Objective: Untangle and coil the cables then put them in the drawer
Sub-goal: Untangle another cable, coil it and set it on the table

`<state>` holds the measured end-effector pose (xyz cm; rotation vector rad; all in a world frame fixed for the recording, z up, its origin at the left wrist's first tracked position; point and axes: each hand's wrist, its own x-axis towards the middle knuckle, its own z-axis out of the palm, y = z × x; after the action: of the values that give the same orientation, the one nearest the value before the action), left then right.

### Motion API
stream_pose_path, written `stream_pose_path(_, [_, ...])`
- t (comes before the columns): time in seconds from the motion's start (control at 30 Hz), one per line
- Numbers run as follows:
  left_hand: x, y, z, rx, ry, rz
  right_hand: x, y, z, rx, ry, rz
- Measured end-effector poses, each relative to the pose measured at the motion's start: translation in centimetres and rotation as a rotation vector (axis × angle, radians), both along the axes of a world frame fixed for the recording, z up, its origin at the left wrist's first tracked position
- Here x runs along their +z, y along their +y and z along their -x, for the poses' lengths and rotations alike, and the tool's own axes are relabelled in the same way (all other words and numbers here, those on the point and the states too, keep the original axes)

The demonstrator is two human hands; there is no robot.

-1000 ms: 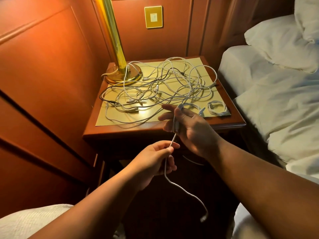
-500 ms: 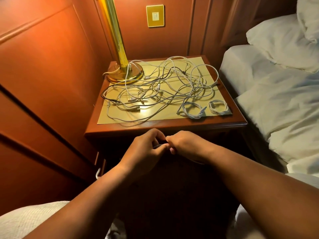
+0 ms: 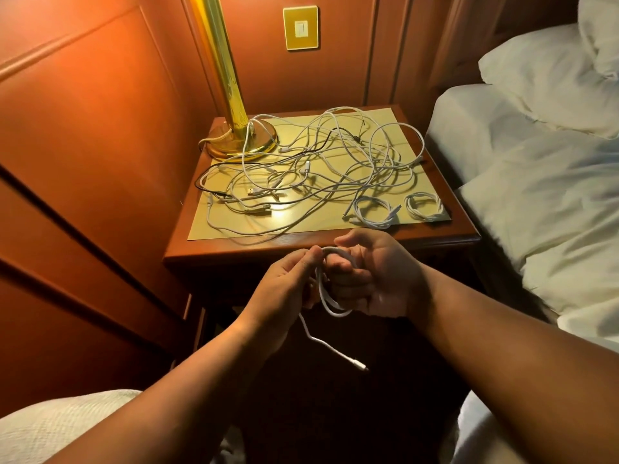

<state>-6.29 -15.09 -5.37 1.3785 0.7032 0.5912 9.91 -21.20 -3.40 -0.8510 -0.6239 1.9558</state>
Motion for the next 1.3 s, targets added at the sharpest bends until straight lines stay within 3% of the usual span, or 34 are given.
stream_pose_path(0.1, [0.0,-0.3,-0.1,0.046,-0.015,0.021,0.6,0.0,0.3,-0.043,-0.146,0.038])
stream_pose_path(0.37, [-0.4,-0.9,-0.3,0.227,-0.049,0.027,0.7,0.7,2.4,-0.234,-0.318,0.053])
stream_pose_path(0.57, [-0.6,-0.8,-0.4,0.315,-0.077,0.002,-0.4,0.6,5.4,-0.465,-0.051,0.071])
stream_pose_path(0.7, [0.4,-0.3,-0.1,0.333,-0.146,0.0,-0.1,0.6,6.2,-0.431,0.141,0.056])
stream_pose_path(0.83, [1.1,0.0,-0.1,0.302,-0.182,0.067,0.4,1.1,6.0,-0.378,0.106,0.034])
stream_pose_path(1.0, [1.6,0.2,0.0,0.34,-0.22,0.145,0.6,1.2,6.6,-0.365,0.24,0.024])
stream_pose_path(1.1, [1.7,0.0,0.0,0.376,-0.216,0.166,0.6,1.1,7.0,-0.361,0.174,0.033])
stream_pose_path(1.3, [1.9,0.0,-0.4,0.229,-0.22,0.29,0.9,1.0,5.4,-0.408,0.153,0.035])
